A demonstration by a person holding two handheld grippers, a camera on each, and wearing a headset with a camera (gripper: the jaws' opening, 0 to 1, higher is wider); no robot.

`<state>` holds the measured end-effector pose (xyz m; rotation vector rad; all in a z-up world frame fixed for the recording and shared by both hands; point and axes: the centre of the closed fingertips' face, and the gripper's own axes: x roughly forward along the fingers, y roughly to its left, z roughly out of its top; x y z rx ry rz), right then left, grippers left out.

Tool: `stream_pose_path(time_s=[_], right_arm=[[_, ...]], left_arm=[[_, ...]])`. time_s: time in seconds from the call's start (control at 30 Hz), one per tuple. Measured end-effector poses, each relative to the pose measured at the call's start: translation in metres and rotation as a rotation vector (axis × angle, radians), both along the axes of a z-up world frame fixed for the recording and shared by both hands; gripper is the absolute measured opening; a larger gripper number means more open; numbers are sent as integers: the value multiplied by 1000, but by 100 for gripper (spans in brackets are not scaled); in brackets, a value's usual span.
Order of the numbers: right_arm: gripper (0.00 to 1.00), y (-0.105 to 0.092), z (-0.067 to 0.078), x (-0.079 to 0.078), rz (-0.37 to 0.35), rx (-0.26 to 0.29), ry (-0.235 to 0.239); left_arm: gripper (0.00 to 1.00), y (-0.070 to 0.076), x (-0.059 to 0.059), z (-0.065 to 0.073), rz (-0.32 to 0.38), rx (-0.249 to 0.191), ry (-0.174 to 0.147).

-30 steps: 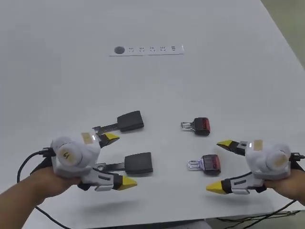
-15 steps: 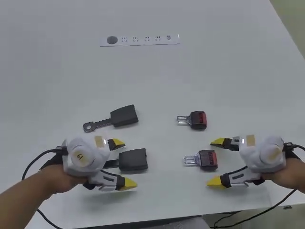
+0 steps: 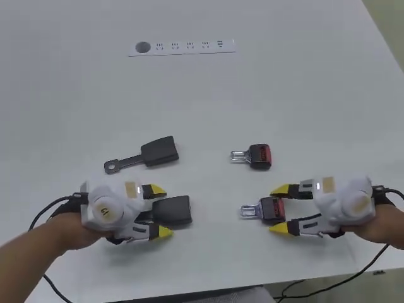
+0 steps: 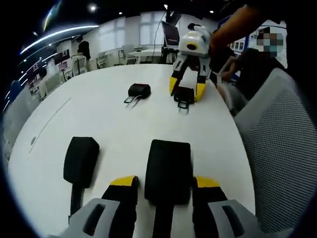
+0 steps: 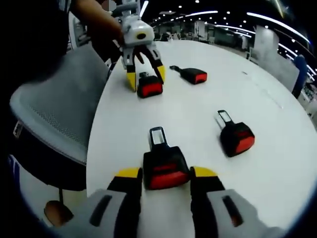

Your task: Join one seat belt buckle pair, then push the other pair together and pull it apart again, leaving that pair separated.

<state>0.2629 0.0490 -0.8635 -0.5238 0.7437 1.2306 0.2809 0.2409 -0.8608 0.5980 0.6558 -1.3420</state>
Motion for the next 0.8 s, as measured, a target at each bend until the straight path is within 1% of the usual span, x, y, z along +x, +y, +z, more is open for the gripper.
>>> stream_pose_path(time_s=[0.03,0.07,0.1,0.17,0.23,0.3,0.4,0.47,0.67,0.8], right_arm=[[38,0,0,-2,0,5,12],[38,1,-1,-2,5,7,8],[37,1,0,-2,7,8,7],[37,1,0,-2,-4,21,12],[37,1,1,-1,-21,33,23],[36,1,1,-2,-9,28,19],[36,3,2,-1,-19,39,28],[36,4,1,0,-11,40,24],[35,13,2,3,-18,56,29],[35,20,2,4,-17,68,20]], left_arm=[[40,-8,0,5,-16,-43,-5],[39,-4,-5,3,-44,-21,20],[38,-4,-6,2,-28,-17,29],[35,-7,-8,2,-53,-22,22],[35,-5,-7,2,-58,-20,27],[35,-5,-8,2,-79,-16,26],[35,-5,-8,1,-97,-15,27],[35,-4,-8,1,-100,-16,31],[34,-2,-9,1,-113,-10,32],[34,-2,-9,2,-113,-10,33]])
